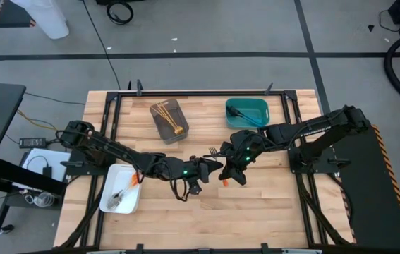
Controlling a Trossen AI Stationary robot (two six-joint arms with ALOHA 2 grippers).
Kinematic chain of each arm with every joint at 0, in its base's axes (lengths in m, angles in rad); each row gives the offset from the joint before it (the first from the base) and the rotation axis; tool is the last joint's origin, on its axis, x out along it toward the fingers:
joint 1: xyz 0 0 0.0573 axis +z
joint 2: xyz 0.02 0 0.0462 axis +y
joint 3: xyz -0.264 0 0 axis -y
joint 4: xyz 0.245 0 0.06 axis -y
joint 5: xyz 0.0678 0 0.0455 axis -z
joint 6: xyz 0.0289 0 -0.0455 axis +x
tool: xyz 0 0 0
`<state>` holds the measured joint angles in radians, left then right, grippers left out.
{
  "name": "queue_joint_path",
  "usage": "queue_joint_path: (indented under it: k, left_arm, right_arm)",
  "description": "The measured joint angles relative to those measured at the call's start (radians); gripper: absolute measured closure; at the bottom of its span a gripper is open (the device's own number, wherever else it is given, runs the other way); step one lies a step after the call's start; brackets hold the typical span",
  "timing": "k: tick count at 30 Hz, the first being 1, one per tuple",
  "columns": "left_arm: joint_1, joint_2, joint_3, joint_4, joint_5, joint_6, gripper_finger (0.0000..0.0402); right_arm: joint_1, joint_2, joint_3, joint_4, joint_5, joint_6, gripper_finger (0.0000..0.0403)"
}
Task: Sort silverware by color (type)
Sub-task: Put the orange fork into the white bin
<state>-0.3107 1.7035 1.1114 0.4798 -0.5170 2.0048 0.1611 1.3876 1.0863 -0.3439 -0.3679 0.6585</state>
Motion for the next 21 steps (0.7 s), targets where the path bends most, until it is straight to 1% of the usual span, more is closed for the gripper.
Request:
queue_joint_path:
  k: [9, 13, 16, 19, 21]
  left_arm:
    - [0.0, 0.0, 0.0, 0.018, 0.0, 0.008, 0.0386]
    - [0.0, 0.0, 0.0, 0.014, -0.002, 0.008, 0.0389]
    - [0.0, 0.0, 0.0, 0.014, -0.004, -0.003, 0.039]
    - [0.0, 0.0, 0.0, 0.014, -0.004, -0.02, 0.0393]
    - [0.0, 0.0, 0.0, 0.013, -0.005, -0.048, 0.0393]
  right_arm:
    - [0.0, 0.0, 0.0, 0.0, -0.005, 0.001, 0.0384]
    - [0.0, 0.0, 0.0, 0.003, 0.008, 0.0, 0.0379]
    - [0.0, 0.0, 0.0, 0.014, 0.019, -0.011, 0.0361]
    - [-0.006, 0.0, 0.0, 0.027, 0.018, -0.022, 0.033]
    - [-0.015, -0.006, 0.0, 0.021, -0.001, -0.026, 0.0308]
